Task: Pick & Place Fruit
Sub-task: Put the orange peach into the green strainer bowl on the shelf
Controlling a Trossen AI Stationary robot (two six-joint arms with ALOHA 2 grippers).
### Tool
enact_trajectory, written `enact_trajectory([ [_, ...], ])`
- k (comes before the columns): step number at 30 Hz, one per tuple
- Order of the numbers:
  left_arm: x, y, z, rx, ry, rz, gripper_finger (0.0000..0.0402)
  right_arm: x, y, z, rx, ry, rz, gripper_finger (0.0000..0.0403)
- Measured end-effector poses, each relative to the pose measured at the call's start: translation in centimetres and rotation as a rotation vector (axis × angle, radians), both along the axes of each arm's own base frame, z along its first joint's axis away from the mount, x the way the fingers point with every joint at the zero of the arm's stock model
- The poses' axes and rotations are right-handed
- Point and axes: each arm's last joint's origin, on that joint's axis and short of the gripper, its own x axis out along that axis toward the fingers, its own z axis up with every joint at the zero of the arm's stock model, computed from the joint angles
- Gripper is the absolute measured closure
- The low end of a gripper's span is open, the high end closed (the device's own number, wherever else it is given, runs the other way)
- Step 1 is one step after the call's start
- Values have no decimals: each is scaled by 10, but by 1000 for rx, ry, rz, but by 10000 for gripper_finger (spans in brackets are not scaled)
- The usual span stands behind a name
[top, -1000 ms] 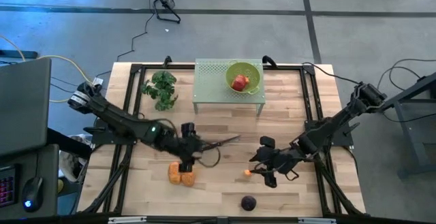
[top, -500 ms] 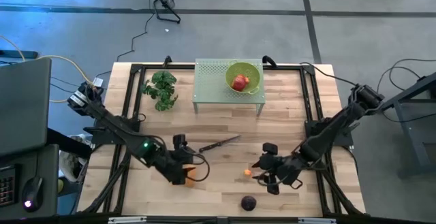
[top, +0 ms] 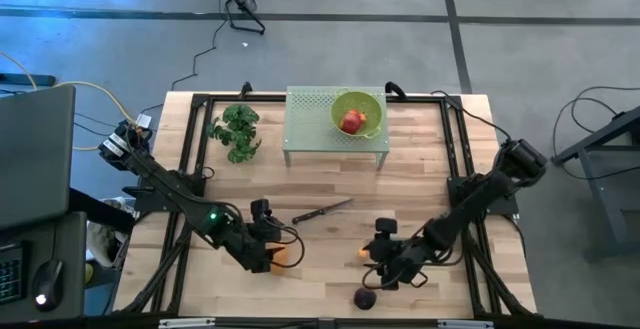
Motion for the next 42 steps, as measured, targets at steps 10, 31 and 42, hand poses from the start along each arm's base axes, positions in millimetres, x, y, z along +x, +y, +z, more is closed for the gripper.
enact_trajectory([
  [10, 0, 0, 0, 2, -2, 2, 112, 11, -6, -26, -51, 60, -28, 211],
  [31, 0, 0, 0, 9, 0, -7, 112, 15, -8, -49, -24, 138, -88, 214],
  [42, -3, 2, -2, 41, 42, -13, 112, 18, -12, -48, 32, 158, -110, 325],
])
